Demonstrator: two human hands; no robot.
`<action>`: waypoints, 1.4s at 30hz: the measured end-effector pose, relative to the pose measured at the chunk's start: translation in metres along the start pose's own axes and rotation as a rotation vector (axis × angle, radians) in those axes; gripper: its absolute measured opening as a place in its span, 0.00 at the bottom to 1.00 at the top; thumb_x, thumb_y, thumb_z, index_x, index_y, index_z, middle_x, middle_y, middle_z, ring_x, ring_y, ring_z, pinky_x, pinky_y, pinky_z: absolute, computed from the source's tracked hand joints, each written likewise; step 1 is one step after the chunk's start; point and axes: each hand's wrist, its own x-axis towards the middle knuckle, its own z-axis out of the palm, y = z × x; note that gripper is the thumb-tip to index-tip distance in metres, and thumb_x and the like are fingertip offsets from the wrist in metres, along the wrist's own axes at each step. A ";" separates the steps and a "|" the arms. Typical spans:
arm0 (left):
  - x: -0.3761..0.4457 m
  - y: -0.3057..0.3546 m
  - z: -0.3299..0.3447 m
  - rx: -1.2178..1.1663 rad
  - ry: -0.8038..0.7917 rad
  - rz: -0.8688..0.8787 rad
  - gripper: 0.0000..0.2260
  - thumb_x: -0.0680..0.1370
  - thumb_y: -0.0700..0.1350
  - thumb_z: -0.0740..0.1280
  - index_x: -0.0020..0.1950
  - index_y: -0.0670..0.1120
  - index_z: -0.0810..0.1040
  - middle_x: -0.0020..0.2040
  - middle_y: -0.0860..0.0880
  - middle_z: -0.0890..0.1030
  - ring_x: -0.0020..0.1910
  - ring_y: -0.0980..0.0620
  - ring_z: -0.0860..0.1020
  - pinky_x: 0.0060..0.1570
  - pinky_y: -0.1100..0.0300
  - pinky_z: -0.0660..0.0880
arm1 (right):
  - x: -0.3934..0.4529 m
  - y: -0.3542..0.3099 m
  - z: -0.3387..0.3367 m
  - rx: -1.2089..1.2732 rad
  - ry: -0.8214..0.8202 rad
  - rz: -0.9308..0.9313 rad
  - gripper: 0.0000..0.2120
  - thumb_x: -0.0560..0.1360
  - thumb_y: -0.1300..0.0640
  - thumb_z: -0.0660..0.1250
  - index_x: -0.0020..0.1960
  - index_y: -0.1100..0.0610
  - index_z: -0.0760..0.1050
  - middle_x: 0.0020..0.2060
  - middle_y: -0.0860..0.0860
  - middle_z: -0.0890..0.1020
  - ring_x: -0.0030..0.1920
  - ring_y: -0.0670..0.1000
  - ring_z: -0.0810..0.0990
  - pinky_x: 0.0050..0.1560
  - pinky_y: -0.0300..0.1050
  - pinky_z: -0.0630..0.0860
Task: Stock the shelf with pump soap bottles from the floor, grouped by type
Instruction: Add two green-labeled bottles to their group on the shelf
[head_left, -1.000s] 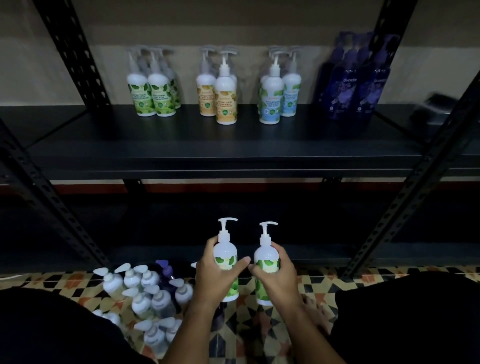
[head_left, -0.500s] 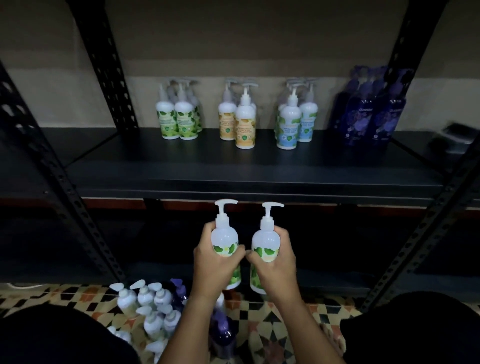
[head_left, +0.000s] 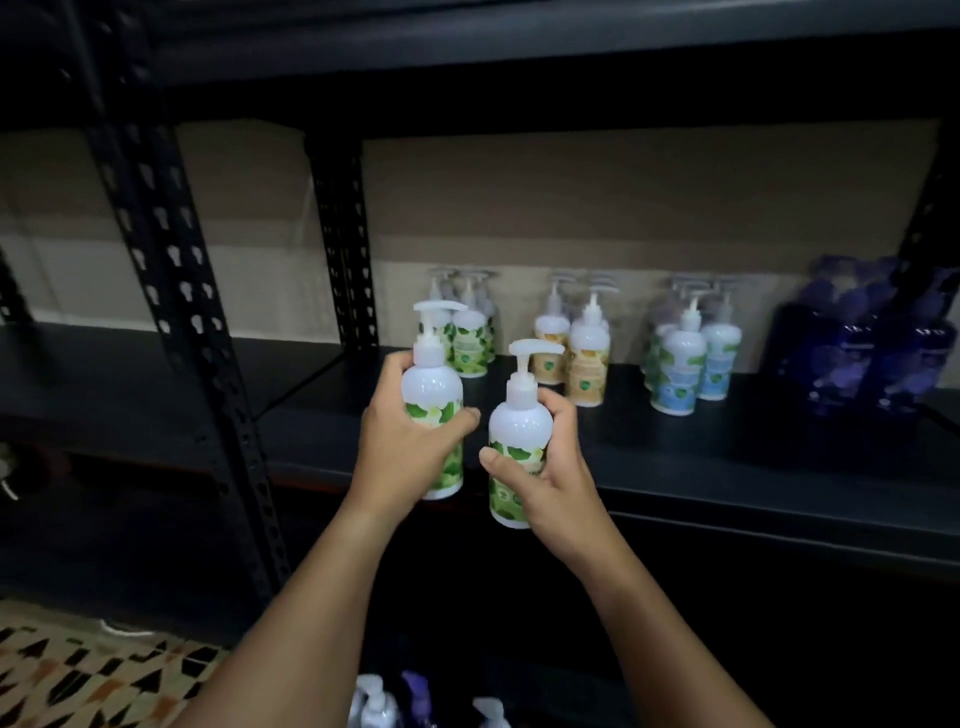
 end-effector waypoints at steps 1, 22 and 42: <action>0.007 0.001 -0.003 0.001 0.005 0.011 0.21 0.69 0.39 0.80 0.55 0.53 0.75 0.43 0.54 0.83 0.43 0.50 0.83 0.48 0.47 0.82 | 0.009 -0.001 0.003 -0.002 -0.010 -0.008 0.33 0.68 0.40 0.74 0.67 0.30 0.62 0.66 0.51 0.72 0.66 0.53 0.75 0.67 0.59 0.76; 0.066 -0.034 -0.019 -0.009 0.165 -0.015 0.22 0.68 0.37 0.79 0.51 0.55 0.74 0.39 0.59 0.82 0.36 0.58 0.80 0.37 0.67 0.75 | 0.176 0.074 0.067 -0.202 0.232 0.197 0.43 0.53 0.55 0.88 0.64 0.49 0.74 0.60 0.54 0.77 0.55 0.54 0.82 0.51 0.55 0.85; 0.076 -0.043 -0.021 -0.006 0.179 -0.024 0.21 0.68 0.37 0.80 0.51 0.55 0.74 0.39 0.58 0.81 0.36 0.56 0.79 0.37 0.69 0.75 | 0.223 0.094 0.083 -0.337 0.356 0.218 0.36 0.51 0.58 0.89 0.53 0.60 0.76 0.55 0.59 0.81 0.50 0.57 0.83 0.48 0.52 0.84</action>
